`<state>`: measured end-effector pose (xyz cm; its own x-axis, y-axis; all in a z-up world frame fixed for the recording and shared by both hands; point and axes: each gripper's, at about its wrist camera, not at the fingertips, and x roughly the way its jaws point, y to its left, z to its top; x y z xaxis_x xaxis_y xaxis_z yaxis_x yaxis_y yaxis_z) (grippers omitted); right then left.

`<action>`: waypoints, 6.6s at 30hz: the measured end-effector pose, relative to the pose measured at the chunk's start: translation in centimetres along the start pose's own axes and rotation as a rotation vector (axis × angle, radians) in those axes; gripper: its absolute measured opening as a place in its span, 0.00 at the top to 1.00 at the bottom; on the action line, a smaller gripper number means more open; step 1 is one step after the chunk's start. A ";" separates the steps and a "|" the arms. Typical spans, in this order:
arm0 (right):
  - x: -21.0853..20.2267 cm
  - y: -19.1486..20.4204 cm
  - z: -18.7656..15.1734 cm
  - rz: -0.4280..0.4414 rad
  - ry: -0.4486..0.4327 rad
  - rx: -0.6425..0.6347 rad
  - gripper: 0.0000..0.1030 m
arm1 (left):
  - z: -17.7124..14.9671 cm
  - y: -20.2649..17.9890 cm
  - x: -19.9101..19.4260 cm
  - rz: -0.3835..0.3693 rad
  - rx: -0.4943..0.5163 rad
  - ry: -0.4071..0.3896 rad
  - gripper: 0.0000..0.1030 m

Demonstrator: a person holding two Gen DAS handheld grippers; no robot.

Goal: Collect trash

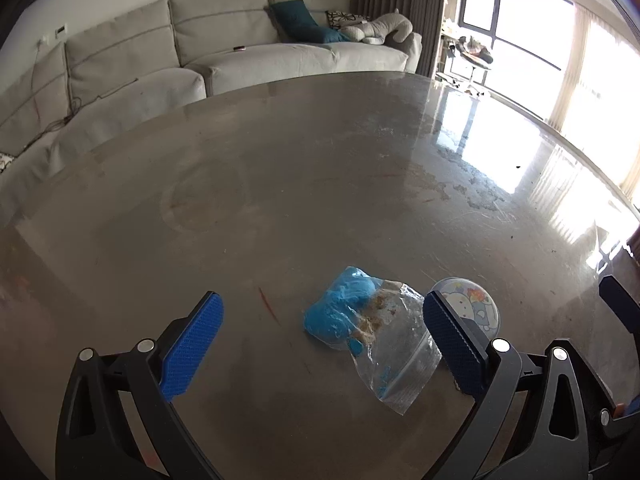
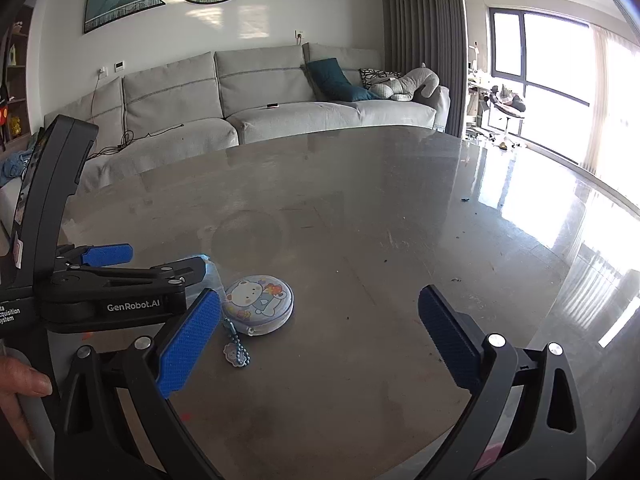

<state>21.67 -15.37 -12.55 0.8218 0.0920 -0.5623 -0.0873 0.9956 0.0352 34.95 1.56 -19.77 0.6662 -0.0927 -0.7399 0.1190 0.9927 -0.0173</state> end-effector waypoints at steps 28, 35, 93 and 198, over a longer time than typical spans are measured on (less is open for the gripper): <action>4.8 2.9 0.0 0.074 0.162 -0.032 0.04 | -0.9 1.1 -2.6 0.038 0.011 -0.062 0.66; 6.5 3.7 -0.2 0.069 0.265 -0.049 0.17 | -0.5 1.1 -2.4 0.027 0.000 -0.054 0.66; -18.1 -17.9 -11.6 -0.397 0.053 0.250 0.44 | -12.9 -29.7 -9.7 -0.589 0.571 -0.065 0.66; -4.8 2.8 2.7 -0.037 -0.127 0.039 0.04 | -2.2 1.6 -10.1 0.107 0.122 -0.189 0.05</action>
<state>18.99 -12.92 -7.50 0.8887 0.0546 -0.4552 -0.0360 0.9981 0.0495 26.83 4.26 -13.82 0.8046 -0.0116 -0.5937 0.1203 0.9823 0.1439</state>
